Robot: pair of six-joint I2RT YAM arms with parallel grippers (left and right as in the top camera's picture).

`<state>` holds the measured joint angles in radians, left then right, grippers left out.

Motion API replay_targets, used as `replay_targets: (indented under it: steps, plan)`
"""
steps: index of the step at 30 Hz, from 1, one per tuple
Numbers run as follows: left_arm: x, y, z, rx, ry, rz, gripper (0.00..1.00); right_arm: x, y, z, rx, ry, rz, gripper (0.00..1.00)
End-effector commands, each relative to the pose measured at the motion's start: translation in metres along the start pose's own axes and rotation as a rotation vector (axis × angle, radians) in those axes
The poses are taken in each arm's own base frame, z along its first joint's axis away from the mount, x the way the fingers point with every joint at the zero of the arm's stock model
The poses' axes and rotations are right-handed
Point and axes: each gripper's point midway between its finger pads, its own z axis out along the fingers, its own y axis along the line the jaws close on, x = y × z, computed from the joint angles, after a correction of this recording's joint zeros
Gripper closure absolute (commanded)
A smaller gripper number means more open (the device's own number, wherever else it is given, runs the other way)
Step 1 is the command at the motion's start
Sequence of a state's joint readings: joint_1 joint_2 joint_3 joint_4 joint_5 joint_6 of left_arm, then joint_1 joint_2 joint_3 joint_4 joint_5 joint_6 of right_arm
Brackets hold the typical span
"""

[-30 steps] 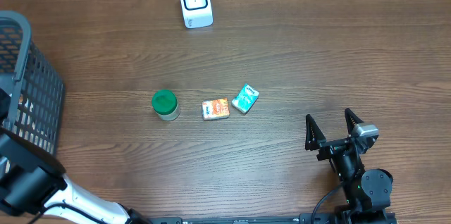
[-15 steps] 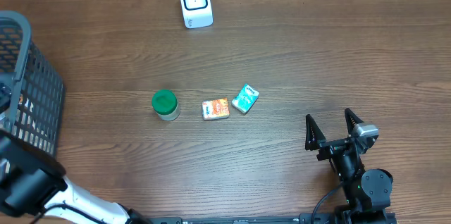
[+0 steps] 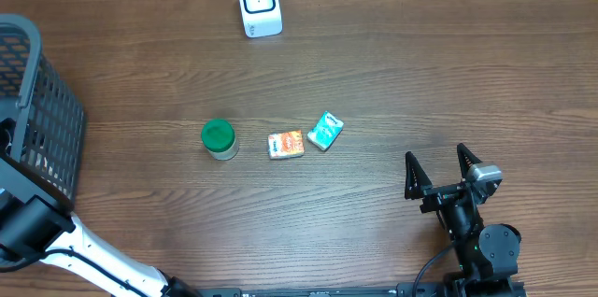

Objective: Scan the item barcode
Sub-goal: 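Grasp the clear bag of bread rolls with the left gripper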

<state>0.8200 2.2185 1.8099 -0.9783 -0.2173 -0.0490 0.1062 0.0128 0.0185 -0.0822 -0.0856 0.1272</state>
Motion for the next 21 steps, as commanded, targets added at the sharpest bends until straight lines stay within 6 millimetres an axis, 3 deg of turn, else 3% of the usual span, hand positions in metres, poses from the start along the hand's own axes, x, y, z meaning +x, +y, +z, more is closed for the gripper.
replay_targets:
  steps: [1, 5, 14, 18, 21]
  plan:
    - [0.008, 0.000, 0.028, -0.022, 0.059, 0.021, 0.02, 0.002, -0.001, 0.000, 0.004, -0.005, -0.002, 0.00]
    - [0.024, -0.005, 0.049, -0.017, 0.132, 0.037, 0.12, 0.002, -0.001, 0.000, 0.004, -0.005, -0.002, 0.00]
    - [0.032, -0.009, 0.055, -0.006, 0.166, 0.044, 0.71, 0.002, -0.001, 0.000, 0.004, -0.005, -0.002, 0.00]
    - [0.034, -0.010, 0.054, 0.000, 0.177, 0.046, 0.92, 0.002, -0.001, 0.000, 0.004, -0.005, -0.002, 0.00]
    - [0.037, -0.009, 0.053, -0.001, 0.190, 0.049, 0.96, 0.002, -0.001, 0.000, 0.004, -0.005, -0.002, 0.00]
